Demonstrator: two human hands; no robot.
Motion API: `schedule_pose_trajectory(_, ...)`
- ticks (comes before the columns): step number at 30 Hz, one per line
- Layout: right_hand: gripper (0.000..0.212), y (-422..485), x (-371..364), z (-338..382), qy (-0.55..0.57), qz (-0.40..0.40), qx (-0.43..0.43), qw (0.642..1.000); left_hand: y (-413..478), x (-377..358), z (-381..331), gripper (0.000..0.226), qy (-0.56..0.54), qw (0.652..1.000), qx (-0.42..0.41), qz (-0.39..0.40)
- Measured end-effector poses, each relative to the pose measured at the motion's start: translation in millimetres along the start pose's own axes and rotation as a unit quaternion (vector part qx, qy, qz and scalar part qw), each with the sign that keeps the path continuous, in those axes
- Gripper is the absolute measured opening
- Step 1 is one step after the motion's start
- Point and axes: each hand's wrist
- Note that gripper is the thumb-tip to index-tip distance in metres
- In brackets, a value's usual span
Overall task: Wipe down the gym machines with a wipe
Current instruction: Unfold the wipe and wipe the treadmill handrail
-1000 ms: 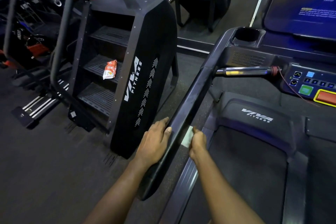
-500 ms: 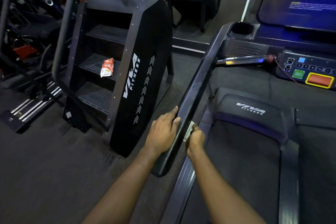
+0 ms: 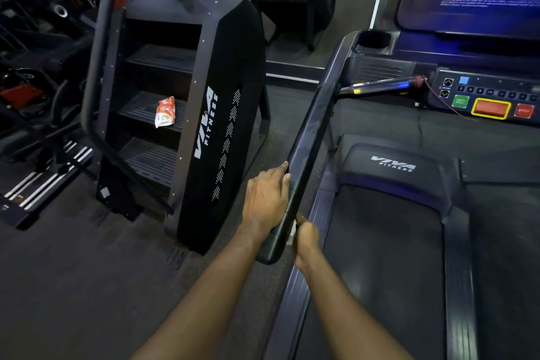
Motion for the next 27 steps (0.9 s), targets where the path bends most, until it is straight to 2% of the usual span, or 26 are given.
schedule_pose_trajectory(3,0.028,-2,11,0,-0.015,-0.014,-0.005,1.0,-1,1,0,0.04,-0.012,1.0,-0.014,-0.017)
schedule_pose_trajectory(5,0.03,-3,8,2,0.031,-0.021,0.0,0.999,-3,4,0,0.037,-0.011,1.0,-0.021,-0.014)
schedule_pose_trajectory(9,0.031,-15,7,-2,0.019,0.015,-0.017,1.0,-26,12,8,0.042,-0.037,0.998,-0.022,0.055)
schedule_pose_trajectory(12,0.028,-26,17,-3,-0.014,0.007,-0.039,0.999,-48,18,23,0.045,-0.03,0.995,-0.032,0.088)
schedule_pose_trajectory(17,0.034,-47,0,-14,0.041,-0.015,-0.013,0.999,-69,30,30,0.048,-0.042,0.99,-0.031,0.128)
schedule_pose_trajectory(20,0.035,-60,-4,-25,0.052,-0.015,-0.025,0.998,-76,35,29,0.049,-0.059,0.986,-0.042,0.15)
schedule_pose_trajectory(23,0.032,-73,-9,-36,0.106,-0.082,-0.023,0.991,-85,42,38,0.048,-0.062,0.981,-0.07,0.17)
schedule_pose_trajectory(27,0.033,-95,-38,-43,0.238,-0.147,0.008,0.96,-95,51,53,0.048,-0.069,0.974,-0.099,0.19)
Point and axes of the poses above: each hand's wrist, its own y-axis towards the middle knuckle, its own x-axis out of the back of the hand, z = x × y, and after that the axes turned 3 degrees about z, right-handed
